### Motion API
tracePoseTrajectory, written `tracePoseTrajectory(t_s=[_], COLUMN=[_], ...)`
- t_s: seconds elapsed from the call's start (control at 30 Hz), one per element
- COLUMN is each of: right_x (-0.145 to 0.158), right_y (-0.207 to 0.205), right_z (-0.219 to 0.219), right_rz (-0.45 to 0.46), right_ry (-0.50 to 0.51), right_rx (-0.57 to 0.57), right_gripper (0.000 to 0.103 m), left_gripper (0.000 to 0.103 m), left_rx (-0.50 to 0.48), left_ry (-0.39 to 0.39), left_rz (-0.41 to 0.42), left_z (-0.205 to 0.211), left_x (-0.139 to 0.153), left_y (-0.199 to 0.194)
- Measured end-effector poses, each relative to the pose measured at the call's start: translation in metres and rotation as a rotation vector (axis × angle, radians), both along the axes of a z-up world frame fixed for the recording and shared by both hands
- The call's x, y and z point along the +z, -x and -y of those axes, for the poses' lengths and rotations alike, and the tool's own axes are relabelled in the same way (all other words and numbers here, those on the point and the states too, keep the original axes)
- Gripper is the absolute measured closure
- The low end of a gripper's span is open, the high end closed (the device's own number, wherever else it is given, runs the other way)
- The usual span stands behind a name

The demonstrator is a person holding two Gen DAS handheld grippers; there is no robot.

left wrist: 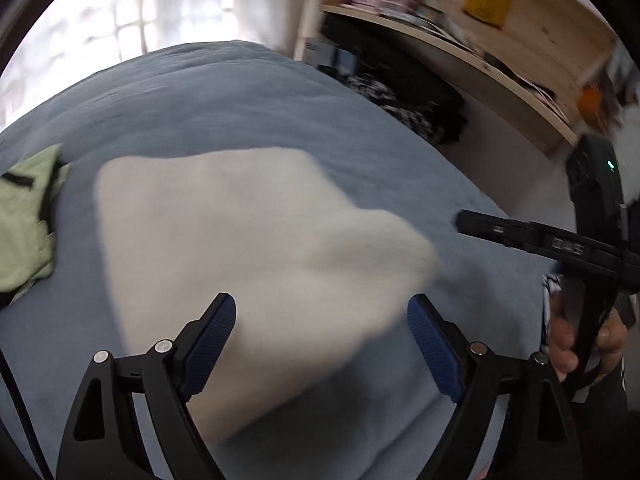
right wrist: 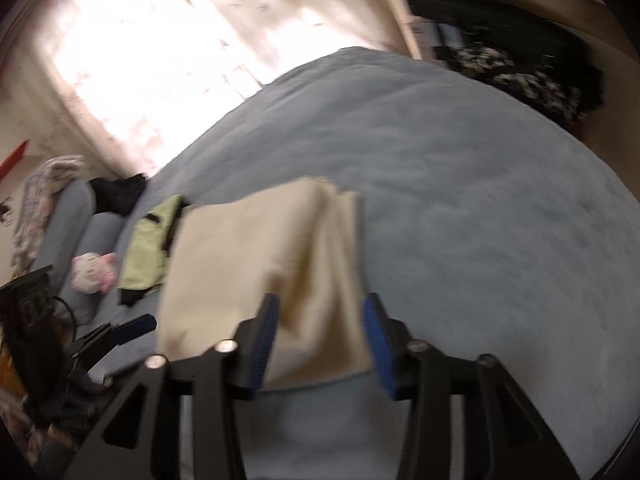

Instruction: Fold large clothes

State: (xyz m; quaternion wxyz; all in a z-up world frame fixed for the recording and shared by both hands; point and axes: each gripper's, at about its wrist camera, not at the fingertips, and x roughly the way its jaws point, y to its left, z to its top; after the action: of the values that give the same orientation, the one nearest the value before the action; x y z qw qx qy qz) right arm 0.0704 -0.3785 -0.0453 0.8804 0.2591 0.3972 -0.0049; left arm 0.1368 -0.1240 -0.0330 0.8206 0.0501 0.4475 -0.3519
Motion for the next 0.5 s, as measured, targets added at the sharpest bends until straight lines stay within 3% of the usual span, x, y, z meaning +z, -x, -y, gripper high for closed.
tracePoseTrajectory(t_s=[0.1, 0.17, 0.23, 0.27, 0.33, 0.43, 0.5], right_x=[0.000, -0.011, -0.025, -0.031, -0.043, -0.045, -0.032], right_y=[-0.021, -0.037, -0.053, -0.059, -0.069, -0.070, -0.055], right_z=[-0.010, -0.016, -0.023, -0.026, -0.032, -0.036, -0.034], right_rz=[-0.034, -0.091, -0.148, -0.170, -0.196, -0.194, -0.142], right_ry=[-0.046, -0.070, -0.068, -0.062, -0.063, 0.002, 0.029], right_rx=[0.091, 0.136, 0.176, 0.190, 0.228, 0.228, 0.204], right_gripper=[0.048, 0.048, 0.049, 0.053, 0.094, 0.095, 0.096], left_gripper=[0.022, 0.051, 0.064, 0.064, 0.064, 0.065, 0.069], left_rx=[0.108, 0.153, 0.177, 0.184, 0.186, 0.172, 0.165], left_ry=[-0.053, -0.068, -0.072, -0.055, -0.028, -0.030, -0.046], left_rz=[-0.047, -0.134, -0.210, -0.227, -0.236, -0.224, -0.214], left_z=[-0.033, -0.057, -0.069, -0.077, -0.083, -0.082, -0.077], left_x=[-0.013, -0.033, -0.050, -0.058, -0.064, -0.062, -0.060], left_y=[-0.022, -0.038, -0.050, -0.055, -0.059, -0.061, -0.060])
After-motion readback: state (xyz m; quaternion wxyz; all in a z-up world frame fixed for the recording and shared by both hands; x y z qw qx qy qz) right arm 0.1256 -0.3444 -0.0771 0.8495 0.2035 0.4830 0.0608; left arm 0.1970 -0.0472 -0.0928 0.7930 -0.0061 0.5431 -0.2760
